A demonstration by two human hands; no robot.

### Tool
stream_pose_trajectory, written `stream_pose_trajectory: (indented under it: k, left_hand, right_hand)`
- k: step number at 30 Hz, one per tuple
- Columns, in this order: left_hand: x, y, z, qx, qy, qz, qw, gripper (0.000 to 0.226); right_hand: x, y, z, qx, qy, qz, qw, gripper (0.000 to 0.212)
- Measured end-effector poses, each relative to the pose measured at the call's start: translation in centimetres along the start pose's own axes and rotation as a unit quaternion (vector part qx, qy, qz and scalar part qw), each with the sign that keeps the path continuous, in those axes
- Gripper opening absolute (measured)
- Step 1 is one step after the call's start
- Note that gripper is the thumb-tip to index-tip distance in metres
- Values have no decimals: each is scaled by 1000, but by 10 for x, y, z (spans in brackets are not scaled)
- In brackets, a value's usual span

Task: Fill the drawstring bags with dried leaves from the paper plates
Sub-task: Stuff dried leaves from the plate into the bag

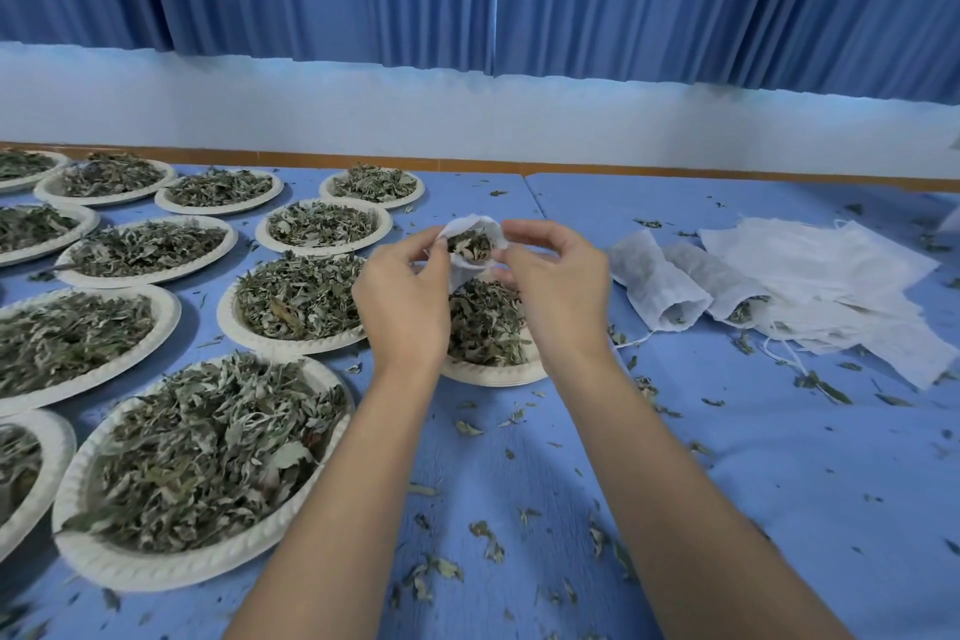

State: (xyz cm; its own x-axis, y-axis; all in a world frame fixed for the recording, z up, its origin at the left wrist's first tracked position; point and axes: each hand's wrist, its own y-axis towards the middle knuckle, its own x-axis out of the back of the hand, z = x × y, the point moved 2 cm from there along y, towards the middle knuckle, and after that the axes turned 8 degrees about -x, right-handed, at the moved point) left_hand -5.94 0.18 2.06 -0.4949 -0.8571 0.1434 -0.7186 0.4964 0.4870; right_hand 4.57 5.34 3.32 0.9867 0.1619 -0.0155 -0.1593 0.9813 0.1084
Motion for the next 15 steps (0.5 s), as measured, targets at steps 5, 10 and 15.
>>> stream_pose_trajectory:
  k: [5,10,15]
  left_hand:
    - [-4,-2,-8,-41,-14,56,997,21]
    - [-5,-8,-12,-80,-40,131,987,25]
    - [-10,-11,-14,-107,-5,141,984,20]
  right_hand:
    - [4,3,-3,82,-141,35,986,30]
    - [8,7,-11,79,-142,-6,987,12]
    - [8,11,-18,75,-132,-18,988,15]
